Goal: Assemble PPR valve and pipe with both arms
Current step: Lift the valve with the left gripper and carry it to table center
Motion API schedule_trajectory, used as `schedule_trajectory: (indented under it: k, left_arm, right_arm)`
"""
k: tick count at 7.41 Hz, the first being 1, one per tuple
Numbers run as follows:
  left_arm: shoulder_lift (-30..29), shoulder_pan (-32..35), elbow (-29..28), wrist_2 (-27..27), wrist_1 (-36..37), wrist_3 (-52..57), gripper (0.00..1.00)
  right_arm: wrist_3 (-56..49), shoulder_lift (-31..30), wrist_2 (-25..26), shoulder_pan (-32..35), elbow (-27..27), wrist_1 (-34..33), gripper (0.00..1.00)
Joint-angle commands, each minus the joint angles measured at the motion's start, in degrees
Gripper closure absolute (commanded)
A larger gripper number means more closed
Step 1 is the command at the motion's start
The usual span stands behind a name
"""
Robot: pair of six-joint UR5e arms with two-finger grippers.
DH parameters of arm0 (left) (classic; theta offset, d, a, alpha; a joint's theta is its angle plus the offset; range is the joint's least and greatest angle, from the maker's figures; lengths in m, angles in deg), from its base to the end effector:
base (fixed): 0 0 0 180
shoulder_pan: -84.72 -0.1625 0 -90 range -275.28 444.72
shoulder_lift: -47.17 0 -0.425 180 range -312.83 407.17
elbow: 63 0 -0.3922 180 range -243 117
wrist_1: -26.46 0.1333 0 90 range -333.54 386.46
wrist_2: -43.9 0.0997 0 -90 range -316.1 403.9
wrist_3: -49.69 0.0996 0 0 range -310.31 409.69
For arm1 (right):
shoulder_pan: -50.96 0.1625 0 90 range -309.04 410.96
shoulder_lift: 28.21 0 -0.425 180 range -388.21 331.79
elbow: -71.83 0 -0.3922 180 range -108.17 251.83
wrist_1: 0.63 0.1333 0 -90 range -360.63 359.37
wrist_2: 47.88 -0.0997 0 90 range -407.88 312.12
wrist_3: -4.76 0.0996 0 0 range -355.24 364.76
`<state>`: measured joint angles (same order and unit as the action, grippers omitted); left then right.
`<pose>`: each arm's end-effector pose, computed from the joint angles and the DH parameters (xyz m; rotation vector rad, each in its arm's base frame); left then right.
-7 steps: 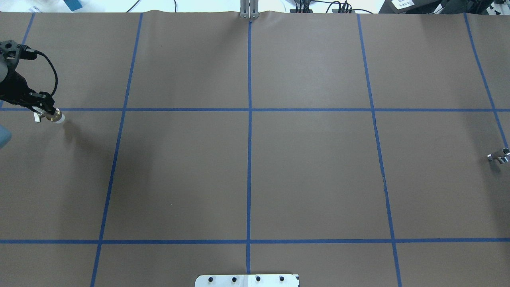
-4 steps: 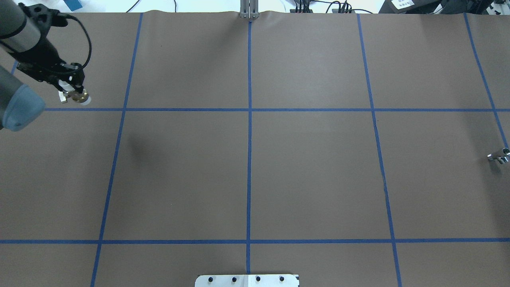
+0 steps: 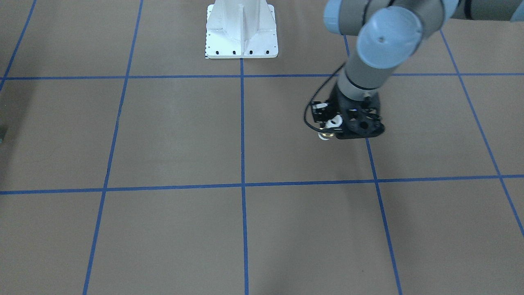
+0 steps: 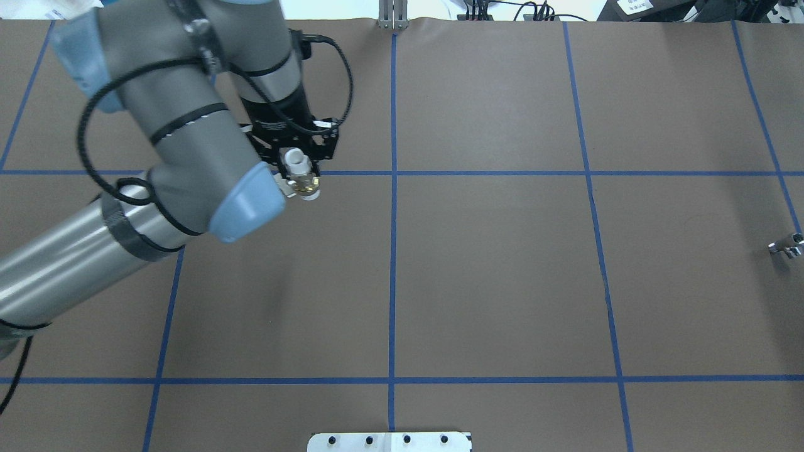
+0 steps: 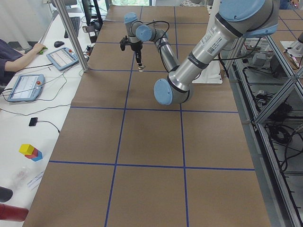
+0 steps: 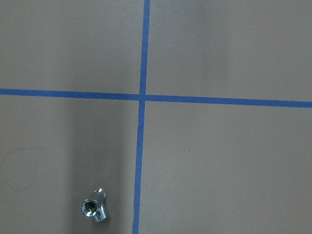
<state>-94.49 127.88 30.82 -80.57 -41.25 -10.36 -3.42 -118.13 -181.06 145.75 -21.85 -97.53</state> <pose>0.4463 -0.5240 0.1171 -0.1349 0.7982 -0.0436 0.1056 -0.4804 0.6398 0.0332 -0.7545 -0.0357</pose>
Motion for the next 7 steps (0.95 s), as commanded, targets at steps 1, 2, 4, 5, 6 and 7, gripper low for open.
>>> schedule_trajectory:
  k: [1,2,4,5,6,7]
  left_arm:
    - [-8.3,-3.6,-11.4,1.8,-6.1,-4.8,1.00]
    - [-8.3,-3.7,-15.6,3.3,-12.1,-5.7,1.00]
    - [-8.3,-6.4,-17.4,6.3,-14.7,-5.9,1.00]
    - [-8.4,-8.1,-18.8,9.4,-15.8,-5.9,1.00]
    - [-8.4,-8.6,-20.4,9.6,-17.6,-5.7,1.00]
    - [-8.5,-8.9,-22.9,9.6,-20.4,-5.7,1.00]
  right_arm:
    - [0.1,-1.0,0.2,0.0,0.1,1.6,0.01]
    - [0.4,-1.4,-0.1,0.1,0.0,2.0,0.01]
    - [0.4,-1.5,-0.1,0.0,0.0,2.4,0.01]
    - [0.4,-1.5,-0.1,0.1,0.0,2.4,0.01]
    - [0.4,-1.5,-0.1,0.0,0.0,2.4,0.01]
    - [0.4,-1.5,-0.2,0.0,0.1,2.4,0.01]
